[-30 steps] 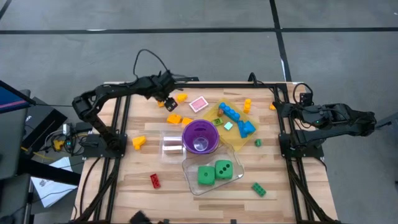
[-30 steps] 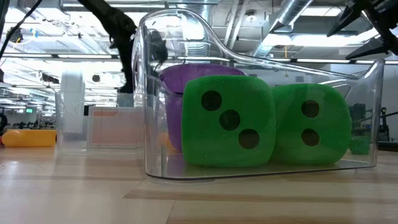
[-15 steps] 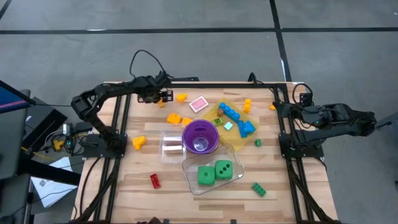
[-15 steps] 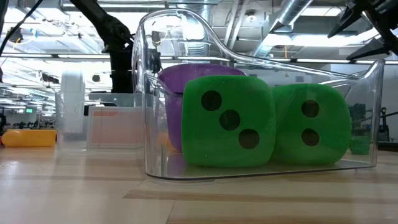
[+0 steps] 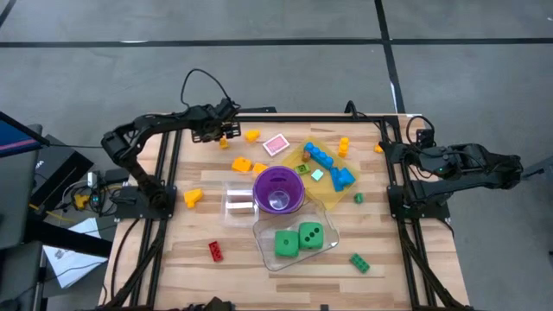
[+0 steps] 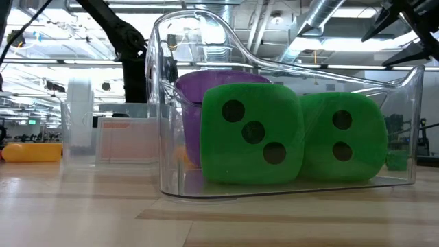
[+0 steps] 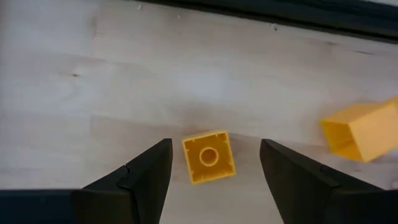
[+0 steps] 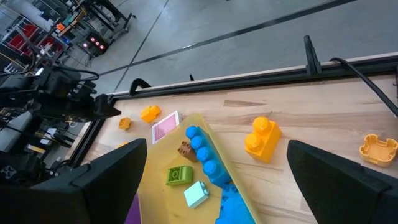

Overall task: Pick & Place Toys
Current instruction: Put the small yellow game piece into the yellow bin

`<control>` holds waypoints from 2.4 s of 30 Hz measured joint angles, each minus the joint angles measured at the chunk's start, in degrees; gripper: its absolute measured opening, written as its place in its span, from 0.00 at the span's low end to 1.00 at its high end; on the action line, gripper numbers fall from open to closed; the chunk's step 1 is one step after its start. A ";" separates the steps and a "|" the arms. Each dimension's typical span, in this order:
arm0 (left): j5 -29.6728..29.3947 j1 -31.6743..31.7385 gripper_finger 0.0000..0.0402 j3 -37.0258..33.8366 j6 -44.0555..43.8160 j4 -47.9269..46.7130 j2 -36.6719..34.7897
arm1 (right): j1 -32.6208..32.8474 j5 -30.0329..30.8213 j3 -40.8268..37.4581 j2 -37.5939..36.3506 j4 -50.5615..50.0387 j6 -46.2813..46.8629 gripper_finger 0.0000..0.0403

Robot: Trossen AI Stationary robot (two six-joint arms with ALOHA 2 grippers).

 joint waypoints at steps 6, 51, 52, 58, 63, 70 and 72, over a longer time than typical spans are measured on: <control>-0.09 -0.01 0.59 0.00 -0.18 0.56 2.56 | 0.00 0.04 0.01 0.00 0.00 -0.10 0.94; 5.37 0.03 0.31 0.04 4.89 3.15 8.59 | -0.02 0.17 -0.01 0.00 0.04 0.59 0.94; 5.97 0.03 0.31 0.02 5.10 3.06 8.21 | -0.02 0.20 0.01 0.00 0.04 0.82 0.94; 7.36 0.27 0.31 -0.02 7.86 7.13 2.51 | -0.02 0.19 0.01 0.00 0.04 0.99 0.94; 11.80 1.01 0.31 -0.02 11.73 14.95 -4.36 | 0.00 0.24 0.00 0.00 0.04 1.00 0.94; 25.39 2.26 0.31 0.00 13.63 33.83 -11.82 | -0.02 0.87 0.01 0.00 0.65 -0.53 0.94; 29.12 2.05 0.31 0.01 11.95 39.23 -12.68 | -0.02 0.79 0.01 0.00 3.11 -4.12 0.94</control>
